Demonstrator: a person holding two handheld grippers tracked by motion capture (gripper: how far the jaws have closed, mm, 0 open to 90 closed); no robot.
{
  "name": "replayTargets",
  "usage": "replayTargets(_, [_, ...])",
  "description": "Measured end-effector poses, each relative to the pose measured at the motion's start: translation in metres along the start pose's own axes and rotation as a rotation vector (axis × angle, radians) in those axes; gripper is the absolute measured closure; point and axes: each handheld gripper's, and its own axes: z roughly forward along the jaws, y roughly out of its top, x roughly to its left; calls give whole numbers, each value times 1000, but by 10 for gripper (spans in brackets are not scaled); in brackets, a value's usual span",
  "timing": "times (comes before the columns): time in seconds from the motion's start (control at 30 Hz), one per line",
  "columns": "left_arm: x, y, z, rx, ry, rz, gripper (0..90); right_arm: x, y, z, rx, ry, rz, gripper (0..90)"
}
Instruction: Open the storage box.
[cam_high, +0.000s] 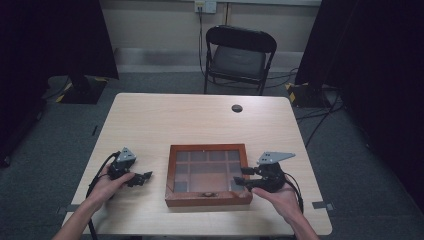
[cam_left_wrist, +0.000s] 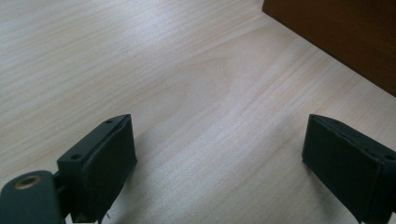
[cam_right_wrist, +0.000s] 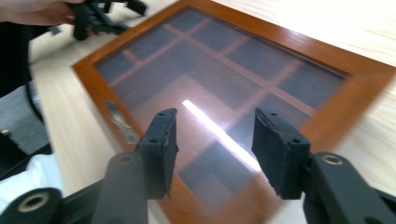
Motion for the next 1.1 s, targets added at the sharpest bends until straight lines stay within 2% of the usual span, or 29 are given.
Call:
replayTargets(0.07, [0,0,0,0,-2,1,89,2,1,2,4,11,-5,520])
replayTargets(0.2, [0,0,0,-2,-3,-3,89,15,9,13,23,77,-43,557])
replayTargets(0.3, [0,0,0,-1,-3,-4,89,21,18,18,22,128,-66,637])
replayTargets(0.4, [0,0,0,0,-3,1,89,25,24,23,34,144,-83,640])
replayTargets(0.57, [0,0,0,1,-2,2,89,38,32,48,81,206,-122,674])
replayTargets(0.77, [0,0,0,-2,-4,-3,89,41,28,57,101,234,-148,740])
replayTargets(0.93, [0,0,0,-1,-3,2,89,42,20,64,150,240,-168,759])
replayTargets(1.1, [0,0,0,-2,-4,0,89,42,20,69,170,244,-168,765])
